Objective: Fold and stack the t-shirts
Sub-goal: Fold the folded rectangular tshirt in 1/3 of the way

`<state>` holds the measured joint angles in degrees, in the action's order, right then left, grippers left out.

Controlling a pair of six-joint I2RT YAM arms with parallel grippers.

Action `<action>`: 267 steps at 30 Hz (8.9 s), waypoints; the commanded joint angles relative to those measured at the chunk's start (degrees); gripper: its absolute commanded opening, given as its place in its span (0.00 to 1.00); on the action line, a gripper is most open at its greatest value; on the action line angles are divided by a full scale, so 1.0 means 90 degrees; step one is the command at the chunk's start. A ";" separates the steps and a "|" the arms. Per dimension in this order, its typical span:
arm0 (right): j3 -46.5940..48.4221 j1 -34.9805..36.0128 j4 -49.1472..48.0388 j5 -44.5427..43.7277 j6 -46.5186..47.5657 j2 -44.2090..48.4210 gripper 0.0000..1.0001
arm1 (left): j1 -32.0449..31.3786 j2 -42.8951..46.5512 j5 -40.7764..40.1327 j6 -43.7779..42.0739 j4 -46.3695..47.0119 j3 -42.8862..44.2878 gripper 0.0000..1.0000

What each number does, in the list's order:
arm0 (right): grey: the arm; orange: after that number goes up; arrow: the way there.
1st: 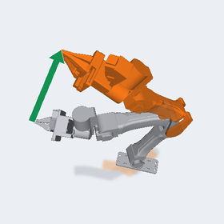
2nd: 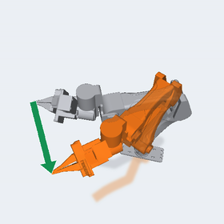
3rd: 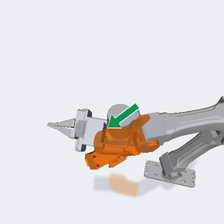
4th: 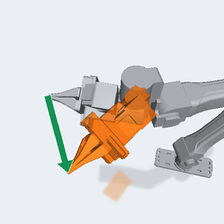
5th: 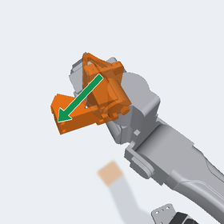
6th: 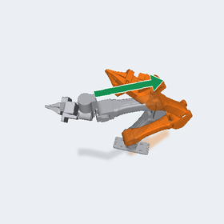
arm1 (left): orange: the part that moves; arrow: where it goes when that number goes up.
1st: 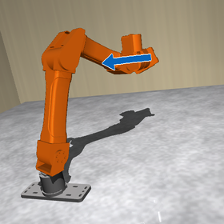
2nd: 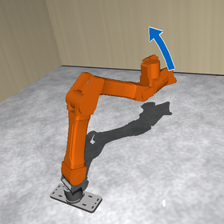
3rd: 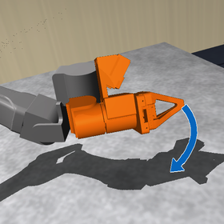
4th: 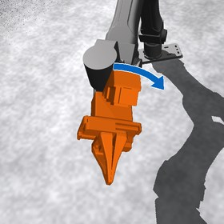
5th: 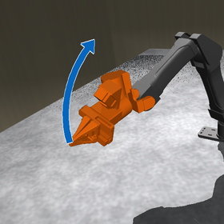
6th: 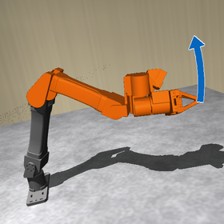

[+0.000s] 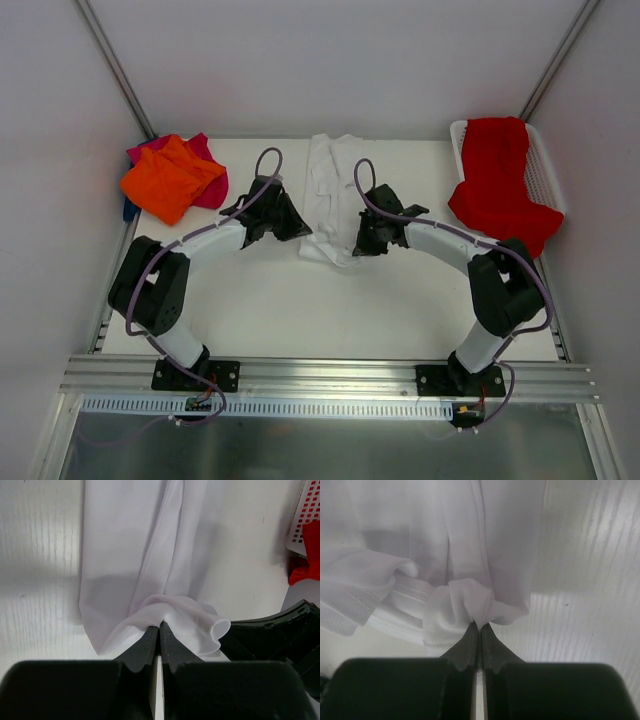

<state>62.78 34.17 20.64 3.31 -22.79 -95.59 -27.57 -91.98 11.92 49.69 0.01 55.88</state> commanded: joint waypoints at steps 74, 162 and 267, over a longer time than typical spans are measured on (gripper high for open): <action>0.2292 -0.0057 -0.0506 0.0970 0.0031 -0.0980 0.99 | 0.1325 0.0024 0.0395 -0.0688 0.0155 0.1558 0.99; 0.2799 -0.0135 -0.1161 0.0413 -0.0349 -0.2250 0.05 | 0.1355 0.1978 -0.0348 -0.1029 0.0380 -0.0496 0.99; 0.5788 -0.0789 0.0958 -0.1207 0.0442 -0.4135 0.01 | 0.1530 0.1061 0.0072 -0.0941 0.1053 -0.0906 0.99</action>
<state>115.33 28.45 28.51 -5.39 -16.95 -134.63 -14.50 -81.78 10.63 41.39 7.57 47.86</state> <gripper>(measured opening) 0.015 0.990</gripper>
